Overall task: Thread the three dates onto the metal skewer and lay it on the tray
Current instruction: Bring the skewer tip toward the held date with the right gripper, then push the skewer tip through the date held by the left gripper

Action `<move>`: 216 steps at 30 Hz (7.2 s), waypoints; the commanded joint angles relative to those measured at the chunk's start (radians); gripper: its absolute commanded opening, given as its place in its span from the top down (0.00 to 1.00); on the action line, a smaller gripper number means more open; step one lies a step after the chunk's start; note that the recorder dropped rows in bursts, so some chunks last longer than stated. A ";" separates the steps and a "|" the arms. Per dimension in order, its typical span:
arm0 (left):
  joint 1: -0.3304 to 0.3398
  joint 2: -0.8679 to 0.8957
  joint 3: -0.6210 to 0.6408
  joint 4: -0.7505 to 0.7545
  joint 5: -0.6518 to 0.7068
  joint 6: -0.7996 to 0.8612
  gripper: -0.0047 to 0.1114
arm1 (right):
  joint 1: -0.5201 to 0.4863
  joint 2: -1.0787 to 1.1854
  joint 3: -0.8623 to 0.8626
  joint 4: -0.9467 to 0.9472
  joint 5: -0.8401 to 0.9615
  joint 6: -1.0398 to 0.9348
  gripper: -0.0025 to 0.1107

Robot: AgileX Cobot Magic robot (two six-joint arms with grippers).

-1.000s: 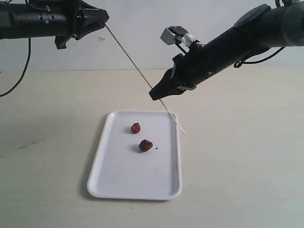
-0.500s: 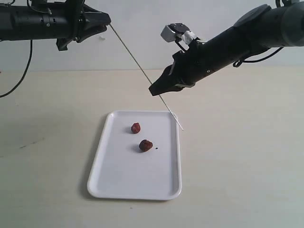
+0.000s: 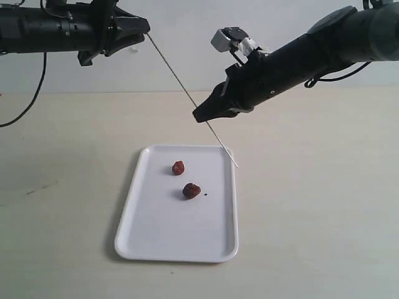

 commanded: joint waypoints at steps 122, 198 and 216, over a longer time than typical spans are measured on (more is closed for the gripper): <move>0.029 -0.003 -0.040 -0.005 0.077 0.041 0.70 | 0.002 0.032 -0.011 0.099 0.047 -0.099 0.98; 0.029 -0.003 -0.040 0.061 0.076 0.019 0.74 | 0.002 0.032 -0.011 0.073 0.031 -0.139 0.98; -0.014 -0.003 -0.040 0.127 0.085 0.015 0.74 | 0.002 0.032 -0.011 0.082 0.033 -0.150 0.98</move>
